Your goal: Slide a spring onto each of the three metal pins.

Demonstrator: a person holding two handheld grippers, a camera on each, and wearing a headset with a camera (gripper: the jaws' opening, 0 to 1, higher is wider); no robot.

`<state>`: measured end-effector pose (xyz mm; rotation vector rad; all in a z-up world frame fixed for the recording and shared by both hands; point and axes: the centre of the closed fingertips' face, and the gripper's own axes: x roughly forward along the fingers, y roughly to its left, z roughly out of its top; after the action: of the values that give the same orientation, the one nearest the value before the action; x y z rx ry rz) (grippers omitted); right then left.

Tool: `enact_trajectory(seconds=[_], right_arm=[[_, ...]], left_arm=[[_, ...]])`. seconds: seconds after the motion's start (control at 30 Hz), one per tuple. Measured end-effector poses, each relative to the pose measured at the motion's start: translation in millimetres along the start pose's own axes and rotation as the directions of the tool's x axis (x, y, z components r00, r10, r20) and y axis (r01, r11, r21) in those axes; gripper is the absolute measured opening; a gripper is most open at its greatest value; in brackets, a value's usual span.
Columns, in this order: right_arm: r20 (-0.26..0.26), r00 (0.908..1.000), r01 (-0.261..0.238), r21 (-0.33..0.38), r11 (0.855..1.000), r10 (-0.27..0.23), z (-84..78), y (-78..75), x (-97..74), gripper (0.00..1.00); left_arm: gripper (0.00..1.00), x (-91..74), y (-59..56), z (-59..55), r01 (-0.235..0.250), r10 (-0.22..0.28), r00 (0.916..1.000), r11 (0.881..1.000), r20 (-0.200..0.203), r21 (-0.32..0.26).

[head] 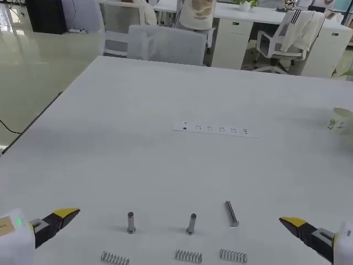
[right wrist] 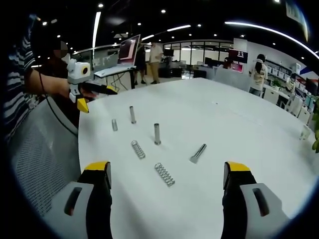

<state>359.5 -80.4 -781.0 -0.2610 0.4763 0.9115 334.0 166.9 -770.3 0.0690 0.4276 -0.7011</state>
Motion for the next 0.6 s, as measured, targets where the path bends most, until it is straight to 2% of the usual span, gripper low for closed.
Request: enact_trajectory(seconds=[0.37, 0.47, 0.5, 0.6], right_arm=[[0.016, 0.9999, -0.003, 0.029, 1.0, 0.002, 15.8, -20.3, 11.1, 0.87], [0.01, 0.9998, -0.018, 0.048, 0.999, 0.017, 18.8, -24.3, 16.1, 0.81], [-0.005, 0.9995, -0.03, 0.068, 0.997, 0.03, 18.6, -24.1, 18.4, 0.78], [-0.023, 0.9991, -0.033, 0.07, 0.997, 0.034, 20.5, -27.8, 24.9, 0.73]], left_arm=[[0.97, 3.1, -0.6, -3.9, 0.001, -0.001, 1.0, 1.0, -0.007, -0.012], [0.97, 3.7, -0.5, -5.3, 0.002, -0.002, 0.9999, 1.0, -0.011, -0.013], [0.97, 3.9, -0.6, -5.4, 0.003, -0.003, 0.9999, 1.0, -0.011, -0.015], [0.97, 4.5, -0.3, -6.0, 0.004, -0.004, 0.9999, 1.0, -0.011, -0.016]])
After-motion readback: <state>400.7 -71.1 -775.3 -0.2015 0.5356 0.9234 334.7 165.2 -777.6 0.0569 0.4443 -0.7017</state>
